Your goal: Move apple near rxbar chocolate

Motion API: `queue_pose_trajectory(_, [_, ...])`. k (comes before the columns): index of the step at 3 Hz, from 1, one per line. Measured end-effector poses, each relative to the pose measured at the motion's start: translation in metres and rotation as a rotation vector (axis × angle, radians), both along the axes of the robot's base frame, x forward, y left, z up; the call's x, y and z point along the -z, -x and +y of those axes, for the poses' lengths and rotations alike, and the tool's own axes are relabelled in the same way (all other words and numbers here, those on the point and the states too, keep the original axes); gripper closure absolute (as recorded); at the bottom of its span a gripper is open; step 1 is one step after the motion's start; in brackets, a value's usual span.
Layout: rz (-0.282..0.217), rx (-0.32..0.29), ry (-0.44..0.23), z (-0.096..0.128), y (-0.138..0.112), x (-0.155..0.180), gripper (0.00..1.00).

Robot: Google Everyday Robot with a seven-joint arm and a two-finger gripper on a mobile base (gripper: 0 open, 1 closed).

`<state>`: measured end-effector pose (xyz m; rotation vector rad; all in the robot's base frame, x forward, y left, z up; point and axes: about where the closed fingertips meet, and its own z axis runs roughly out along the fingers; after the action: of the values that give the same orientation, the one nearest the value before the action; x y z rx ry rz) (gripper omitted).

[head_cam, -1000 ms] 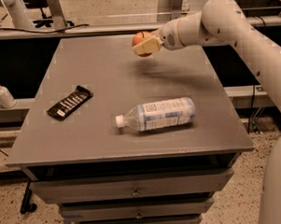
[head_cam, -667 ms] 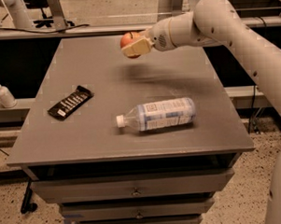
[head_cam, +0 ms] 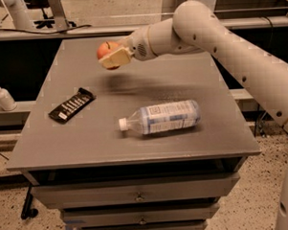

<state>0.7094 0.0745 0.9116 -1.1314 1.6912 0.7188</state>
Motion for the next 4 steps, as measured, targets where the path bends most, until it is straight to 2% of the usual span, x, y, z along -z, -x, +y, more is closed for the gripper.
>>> queue_pose_trajectory(1, [0.045,-0.018,0.001,0.021,0.025,0.014,1.00])
queue_pose_trajectory(2, [0.045,-0.018,0.001,0.021,0.025,0.014,1.00])
queue_pose_trajectory(4, [0.083,-0.017,0.037,0.022,0.031,0.034,1.00])
